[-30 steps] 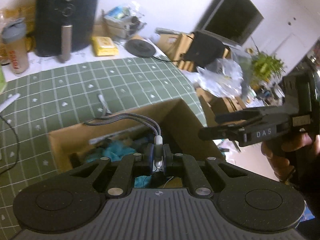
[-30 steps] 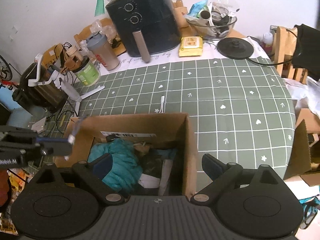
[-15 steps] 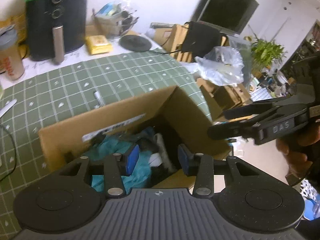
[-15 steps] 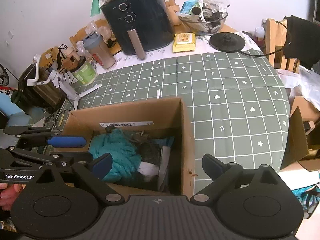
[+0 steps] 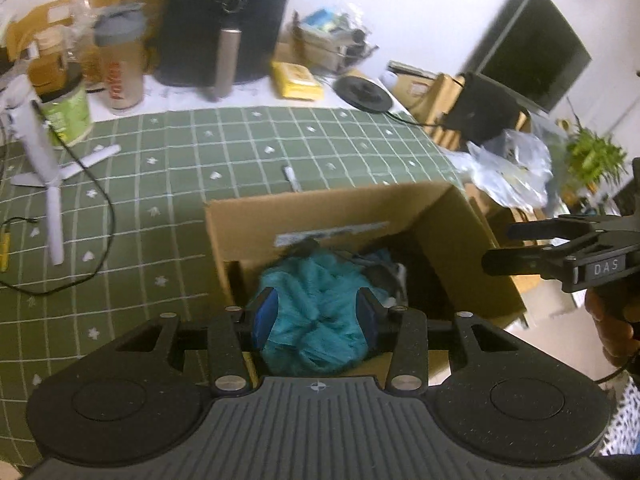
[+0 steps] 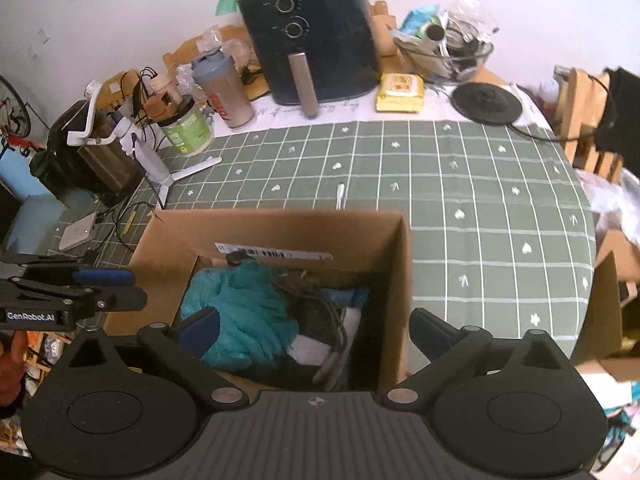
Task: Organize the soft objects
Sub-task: 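Move the open left gripper from the box to the small black box on the mat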
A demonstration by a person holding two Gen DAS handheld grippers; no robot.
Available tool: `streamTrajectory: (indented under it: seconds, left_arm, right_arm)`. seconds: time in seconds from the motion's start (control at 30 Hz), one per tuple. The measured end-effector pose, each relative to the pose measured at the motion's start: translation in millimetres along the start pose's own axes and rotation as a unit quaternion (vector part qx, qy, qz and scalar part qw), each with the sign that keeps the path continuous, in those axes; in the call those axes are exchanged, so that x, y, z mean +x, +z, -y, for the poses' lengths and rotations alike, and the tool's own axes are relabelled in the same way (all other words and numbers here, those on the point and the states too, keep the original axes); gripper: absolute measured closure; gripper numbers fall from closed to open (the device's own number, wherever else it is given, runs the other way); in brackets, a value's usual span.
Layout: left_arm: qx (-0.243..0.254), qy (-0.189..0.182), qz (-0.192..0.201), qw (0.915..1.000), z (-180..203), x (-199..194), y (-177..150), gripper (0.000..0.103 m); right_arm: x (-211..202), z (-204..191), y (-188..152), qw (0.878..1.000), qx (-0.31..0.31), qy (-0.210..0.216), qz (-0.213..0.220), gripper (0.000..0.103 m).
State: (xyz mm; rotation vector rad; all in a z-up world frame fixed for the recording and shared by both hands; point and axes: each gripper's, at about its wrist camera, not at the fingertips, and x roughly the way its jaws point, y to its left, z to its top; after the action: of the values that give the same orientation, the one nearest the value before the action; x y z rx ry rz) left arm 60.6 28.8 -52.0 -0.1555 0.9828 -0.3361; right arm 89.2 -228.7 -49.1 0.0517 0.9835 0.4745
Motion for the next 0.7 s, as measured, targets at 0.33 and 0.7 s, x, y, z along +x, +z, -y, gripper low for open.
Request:
streamTrajectory:
  seconds: [0.33, 0.7]
  left_arm:
    - [-0.030, 0.026, 0.022, 0.9990, -19, -9, 12, 0.061]
    - [-0.039, 0.041, 0.031, 0.9979, -22, 4, 38, 0.061]
  right_arm:
    - [13, 9, 25, 0.999, -0.021, -0.032, 0.026, 0.000]
    - [23, 42, 70, 0.994, -0.079, -0.068, 0.018, 0.000]
